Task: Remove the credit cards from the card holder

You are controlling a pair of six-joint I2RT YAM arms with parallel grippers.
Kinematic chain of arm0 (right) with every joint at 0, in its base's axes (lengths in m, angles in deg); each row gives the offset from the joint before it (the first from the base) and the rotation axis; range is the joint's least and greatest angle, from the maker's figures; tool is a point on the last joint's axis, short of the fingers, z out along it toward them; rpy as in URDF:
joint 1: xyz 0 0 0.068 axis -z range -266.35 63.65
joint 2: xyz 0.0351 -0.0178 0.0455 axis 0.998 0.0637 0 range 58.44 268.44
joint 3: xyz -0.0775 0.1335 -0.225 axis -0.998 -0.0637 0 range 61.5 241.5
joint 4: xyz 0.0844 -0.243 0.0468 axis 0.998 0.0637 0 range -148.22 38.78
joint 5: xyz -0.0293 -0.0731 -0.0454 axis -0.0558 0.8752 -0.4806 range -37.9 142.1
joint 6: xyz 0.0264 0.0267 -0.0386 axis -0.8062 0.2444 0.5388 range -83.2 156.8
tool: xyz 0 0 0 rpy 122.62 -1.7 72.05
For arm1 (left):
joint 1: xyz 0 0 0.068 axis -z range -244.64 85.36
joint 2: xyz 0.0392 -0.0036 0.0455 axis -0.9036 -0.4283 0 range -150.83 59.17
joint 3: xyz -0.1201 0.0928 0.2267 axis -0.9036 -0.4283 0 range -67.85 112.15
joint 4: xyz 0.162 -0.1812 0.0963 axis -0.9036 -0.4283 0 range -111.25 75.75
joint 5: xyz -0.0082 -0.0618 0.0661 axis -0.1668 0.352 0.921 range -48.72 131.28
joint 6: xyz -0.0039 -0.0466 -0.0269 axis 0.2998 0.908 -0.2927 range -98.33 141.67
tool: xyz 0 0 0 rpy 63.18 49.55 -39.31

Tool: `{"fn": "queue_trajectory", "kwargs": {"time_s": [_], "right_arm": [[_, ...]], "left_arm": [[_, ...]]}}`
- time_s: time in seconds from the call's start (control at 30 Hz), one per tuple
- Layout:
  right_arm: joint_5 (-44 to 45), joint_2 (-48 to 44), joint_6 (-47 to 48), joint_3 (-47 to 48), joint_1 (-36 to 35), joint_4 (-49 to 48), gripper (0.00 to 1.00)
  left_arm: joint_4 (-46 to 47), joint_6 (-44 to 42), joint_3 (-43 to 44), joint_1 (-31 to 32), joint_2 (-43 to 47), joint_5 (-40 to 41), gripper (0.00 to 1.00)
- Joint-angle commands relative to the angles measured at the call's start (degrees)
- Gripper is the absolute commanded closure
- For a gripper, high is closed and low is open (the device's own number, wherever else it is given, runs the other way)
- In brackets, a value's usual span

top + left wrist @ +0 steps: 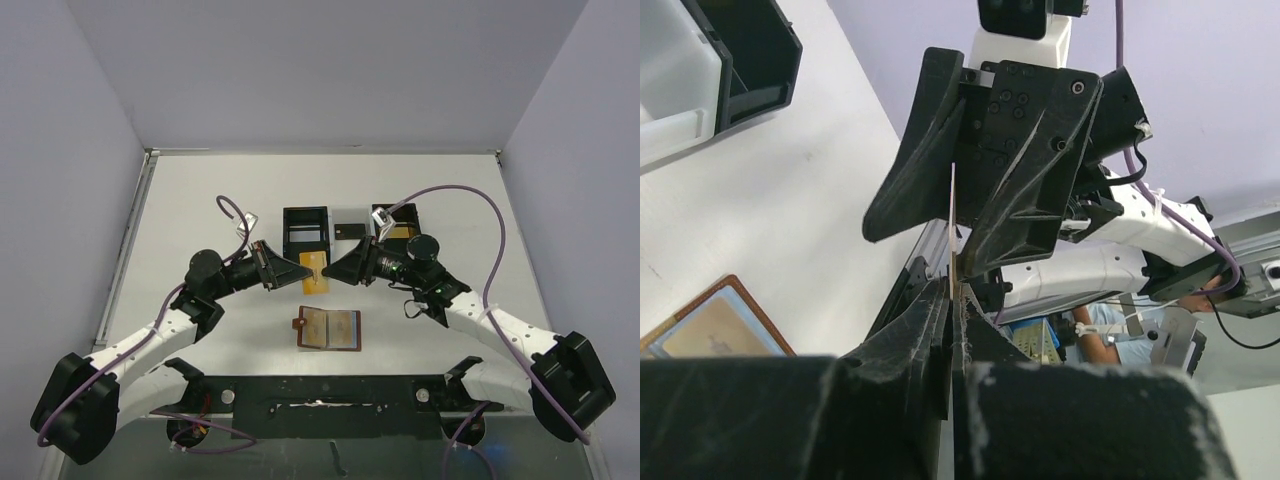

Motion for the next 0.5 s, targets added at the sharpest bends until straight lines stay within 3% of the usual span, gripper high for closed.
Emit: {"fn": "queue_trajectory", "kwargs": {"time_s": [0.0,0.2,0.47], "right_arm": [[-8.0,1.4,-4.5,1.3,-0.5,-13.6,0.54],[-9.8,3.2,-8.2,0.0,-0.8,-20.6,0.67],[-11.0,5.3,-9.6,0.1,-1.4,-21.5,0.82]], "left_arm": [[2.1,-1.3,1.4,-0.2,1.5,-0.9,1.00],[3.8,-0.8,1.3,0.0,0.6,-2.5,1.00],[8.8,1.6,0.2,0.1,-0.5,-3.5,1.00]]}}
